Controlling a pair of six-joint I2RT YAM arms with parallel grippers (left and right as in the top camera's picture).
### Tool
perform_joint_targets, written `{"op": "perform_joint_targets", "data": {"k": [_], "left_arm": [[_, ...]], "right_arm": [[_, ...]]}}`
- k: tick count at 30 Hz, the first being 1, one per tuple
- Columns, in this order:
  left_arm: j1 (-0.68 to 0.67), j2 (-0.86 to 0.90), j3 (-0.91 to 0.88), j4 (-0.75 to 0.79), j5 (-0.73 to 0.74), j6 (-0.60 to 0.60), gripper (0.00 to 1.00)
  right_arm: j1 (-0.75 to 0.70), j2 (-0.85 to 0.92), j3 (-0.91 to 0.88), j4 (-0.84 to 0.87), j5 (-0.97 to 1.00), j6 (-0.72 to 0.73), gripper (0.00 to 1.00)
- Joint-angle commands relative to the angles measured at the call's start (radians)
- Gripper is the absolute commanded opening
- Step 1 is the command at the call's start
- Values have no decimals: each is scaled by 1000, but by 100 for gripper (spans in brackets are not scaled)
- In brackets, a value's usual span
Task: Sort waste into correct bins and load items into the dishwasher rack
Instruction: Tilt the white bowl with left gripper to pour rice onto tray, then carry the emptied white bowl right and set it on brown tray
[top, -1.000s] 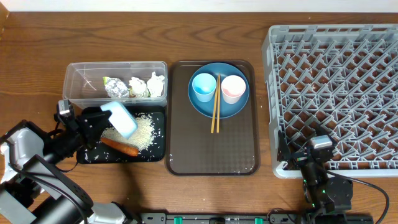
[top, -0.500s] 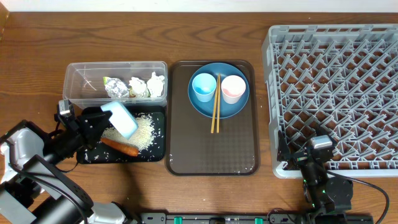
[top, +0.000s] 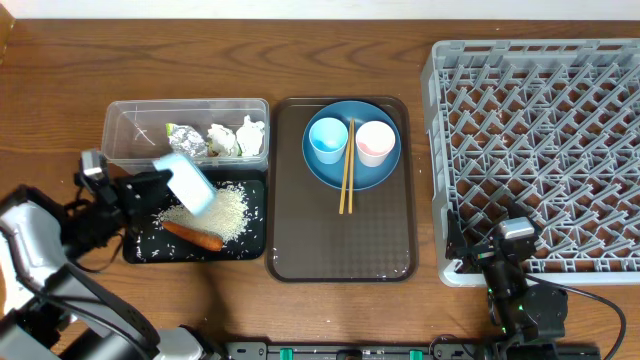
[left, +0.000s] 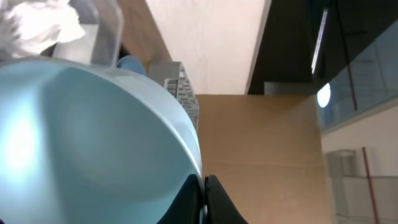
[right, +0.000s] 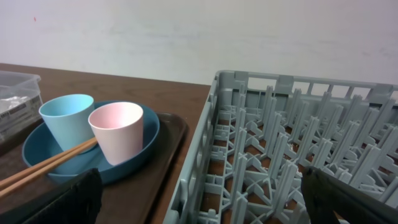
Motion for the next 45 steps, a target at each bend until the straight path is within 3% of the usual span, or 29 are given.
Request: {"op": "perform_joint_targets", "data": {"k": [1,4,7,10,12,19,23,28,36,45], "left_arm": [[-2,-35,105,-16,-29,-21,6],[-11,-44,194,-3,-117,-114,7],[-33,-55,259,74,-244,-292,6],[-84,-83,275,209,-467,-542,6],[-136,-104,275,256,-600,-625,6],[-449,-188,275,347,-869,-780,6],[-659,-224,274,306,-1087,-850,6],[-918,-228,263,250,-1252,-913,6],[-1260,-228,216,295,-1384,-1096,6],[-1498,-216,13,552,-1444,-1251,6]], "right_arm": [[-6,-4,-2,-3,-2,-3,99],[-6,-4,-2,-3,-2,-4,99],[-6,-4,-2,-3,-2,-4,99],[-6,-4,-2,-3,-2,-4,99],[-6,-4,-2,-3,-2,-4,99],[-6,-4,-2,-3,-2,-3,99],[-6,-4,-2,-3,-2,-3,99],[-6,-4,-2,-3,-2,-3,99],[-6,-4,-2,-3,-2,-4,99],[-6,-4,-2,-3,-2,-3,99]]}}
